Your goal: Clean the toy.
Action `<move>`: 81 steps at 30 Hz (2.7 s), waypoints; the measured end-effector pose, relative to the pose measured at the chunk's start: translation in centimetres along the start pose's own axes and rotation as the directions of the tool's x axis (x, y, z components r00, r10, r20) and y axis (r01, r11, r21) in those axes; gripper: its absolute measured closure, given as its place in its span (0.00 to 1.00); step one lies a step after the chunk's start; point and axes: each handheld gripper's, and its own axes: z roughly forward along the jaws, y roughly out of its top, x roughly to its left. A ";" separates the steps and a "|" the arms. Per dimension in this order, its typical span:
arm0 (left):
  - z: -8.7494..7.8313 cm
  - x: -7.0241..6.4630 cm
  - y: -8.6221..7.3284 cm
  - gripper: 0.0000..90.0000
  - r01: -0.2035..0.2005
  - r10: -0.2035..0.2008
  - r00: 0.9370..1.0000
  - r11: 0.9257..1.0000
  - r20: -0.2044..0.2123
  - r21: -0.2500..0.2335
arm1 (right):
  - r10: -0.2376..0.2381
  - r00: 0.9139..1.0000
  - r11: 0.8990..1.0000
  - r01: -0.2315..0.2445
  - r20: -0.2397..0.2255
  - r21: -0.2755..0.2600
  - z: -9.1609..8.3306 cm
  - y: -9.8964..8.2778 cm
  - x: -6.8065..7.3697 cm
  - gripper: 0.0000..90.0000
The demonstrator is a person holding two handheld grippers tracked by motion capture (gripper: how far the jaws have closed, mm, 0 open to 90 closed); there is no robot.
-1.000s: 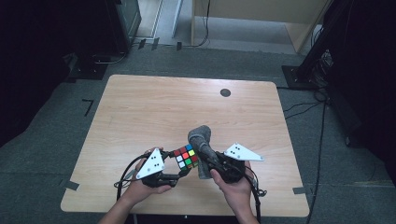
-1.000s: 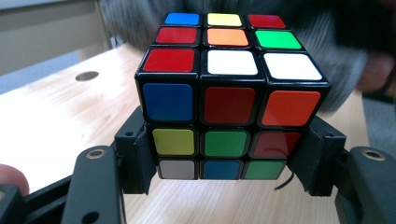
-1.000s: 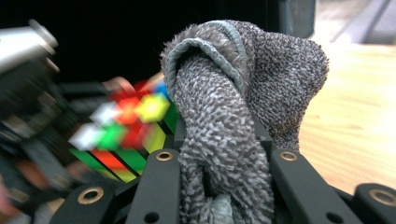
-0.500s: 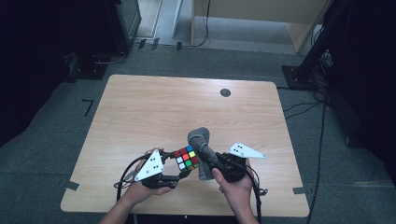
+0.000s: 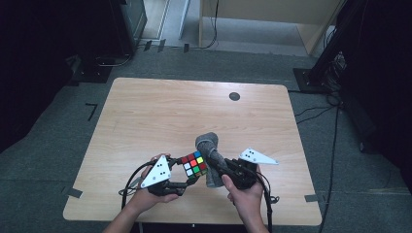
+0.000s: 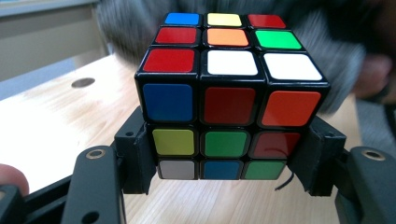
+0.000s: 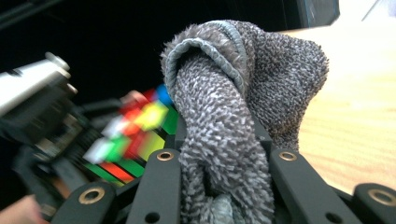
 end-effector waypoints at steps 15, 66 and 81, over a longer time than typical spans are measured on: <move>0.1 -0.1 0.0 0.38 0.012 -0.012 1.000 1.000 0.017 -0.007 | 0.049 0.999 0.999 -0.049 -0.008 -0.011 0.0 -0.1 -0.2 0.82; -1.6 1.4 0.7 0.38 0.117 -0.115 0.993 0.990 0.026 -0.082 | 0.108 0.994 0.993 -0.108 0.002 0.052 1.4 -1.8 -1.0 0.82; -1.0 0.7 0.9 0.38 0.090 -0.086 0.994 0.994 0.072 -0.056 | 0.115 0.993 0.992 -0.114 -0.016 0.044 0.9 -1.5 -1.3 0.81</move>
